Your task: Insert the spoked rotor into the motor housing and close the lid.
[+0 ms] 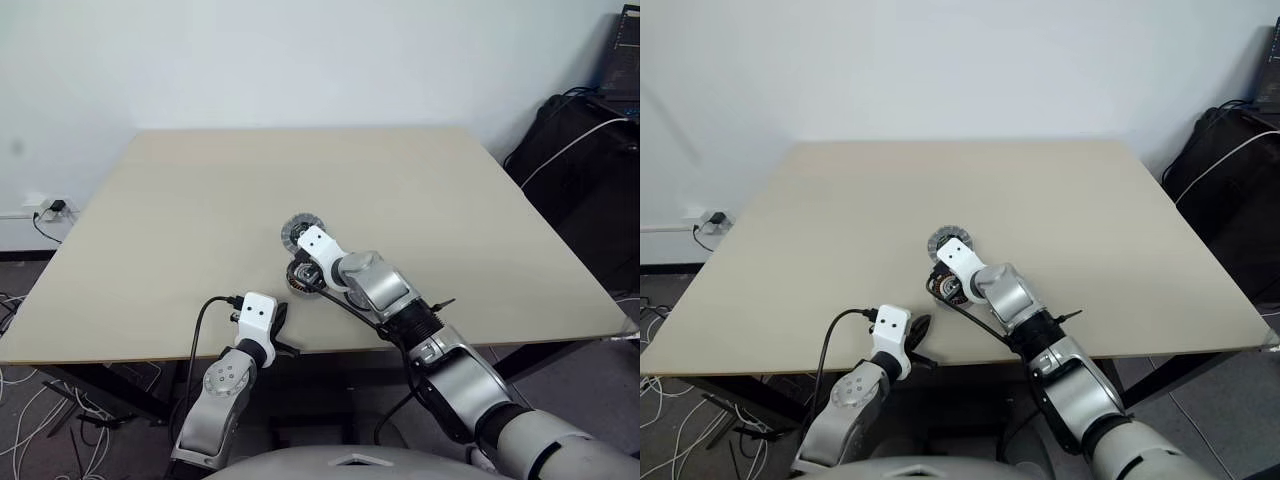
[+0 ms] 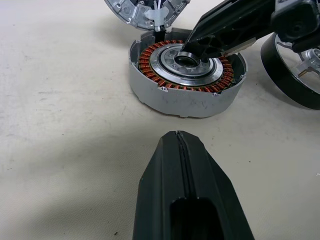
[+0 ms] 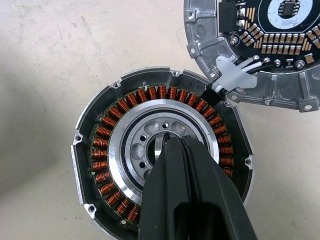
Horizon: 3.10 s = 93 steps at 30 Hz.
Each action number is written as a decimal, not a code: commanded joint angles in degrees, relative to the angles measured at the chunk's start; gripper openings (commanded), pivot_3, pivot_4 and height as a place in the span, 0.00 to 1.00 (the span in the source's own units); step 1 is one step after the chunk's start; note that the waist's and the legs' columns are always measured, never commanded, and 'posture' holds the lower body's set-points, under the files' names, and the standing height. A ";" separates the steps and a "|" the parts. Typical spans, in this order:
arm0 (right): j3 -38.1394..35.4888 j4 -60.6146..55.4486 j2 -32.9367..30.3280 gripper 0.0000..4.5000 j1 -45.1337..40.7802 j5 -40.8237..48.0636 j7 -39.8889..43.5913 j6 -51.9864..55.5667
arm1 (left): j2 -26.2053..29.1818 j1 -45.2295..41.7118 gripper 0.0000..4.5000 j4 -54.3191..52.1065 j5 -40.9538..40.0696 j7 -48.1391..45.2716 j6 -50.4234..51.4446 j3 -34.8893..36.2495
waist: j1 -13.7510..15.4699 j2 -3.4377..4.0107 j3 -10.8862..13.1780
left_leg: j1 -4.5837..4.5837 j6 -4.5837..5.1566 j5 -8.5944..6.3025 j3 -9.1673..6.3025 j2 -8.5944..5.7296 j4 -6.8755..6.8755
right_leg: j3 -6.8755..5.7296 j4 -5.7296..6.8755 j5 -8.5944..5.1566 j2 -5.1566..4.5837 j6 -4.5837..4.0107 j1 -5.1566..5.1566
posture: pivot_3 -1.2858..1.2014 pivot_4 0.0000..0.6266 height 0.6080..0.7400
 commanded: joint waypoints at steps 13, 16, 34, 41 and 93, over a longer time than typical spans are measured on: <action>-1.98 -10.61 -0.99 0.00 2.94 0.66 -0.83 1.29 | -0.02 -0.45 0.00 -0.83 -0.43 -0.53 -0.93 -0.09 | -0.01 0.00 0.02 | -0.08 0.00 -0.01 -0.01 0.00 -0.01 | -0.01 -0.01 -0.01 0.01 0.00 -0.07 | 0.52 0.00 1.00; -1.51 -10.03 -0.71 0.00 3.47 0.67 -0.89 1.35 | 0.01 -0.44 0.00 -0.96 -0.38 -0.58 -0.85 -0.16 | 0.00 0.00 0.02 | -0.08 0.00 0.00 -0.01 0.00 -0.01 | 0.00 -0.02 -0.01 0.00 0.00 -0.07 | 0.52 0.00 1.00; 1.26 -11.33 -1.82 0.00 4.44 1.89 4.12 1.32 | -0.04 -0.34 0.00 -1.03 -0.49 -0.52 -0.67 -0.09 | 0.00 0.00 0.03 | -0.08 0.00 -0.01 -0.02 0.00 -0.01 | -0.01 -0.02 -0.01 0.01 0.00 -0.07 | 0.52 0.00 1.00; 1.83 -11.97 -2.05 0.00 5.33 2.20 4.85 1.16 | -0.01 -0.26 0.00 -0.77 -0.55 -0.72 -0.64 -0.11 | 0.01 0.00 0.03 | -0.08 0.00 -0.01 -0.02 0.00 -0.01 | -0.01 -0.02 -0.02 0.01 0.01 -0.07 | 0.52 0.00 1.00; -46.09 -25.52 5.60 0.74 28.00 35.83 -14.75 13.06 | 2.05 0.55 0.00 -3.12 -0.44 -2.93 2.22 -0.12 | 0.49 0.03 0.18 | -0.11 0.06 -0.05 -0.02 0.05 -0.02 | 0.00 -0.09 -0.19 0.00 0.26 -0.08 | 0.52 0.00 1.00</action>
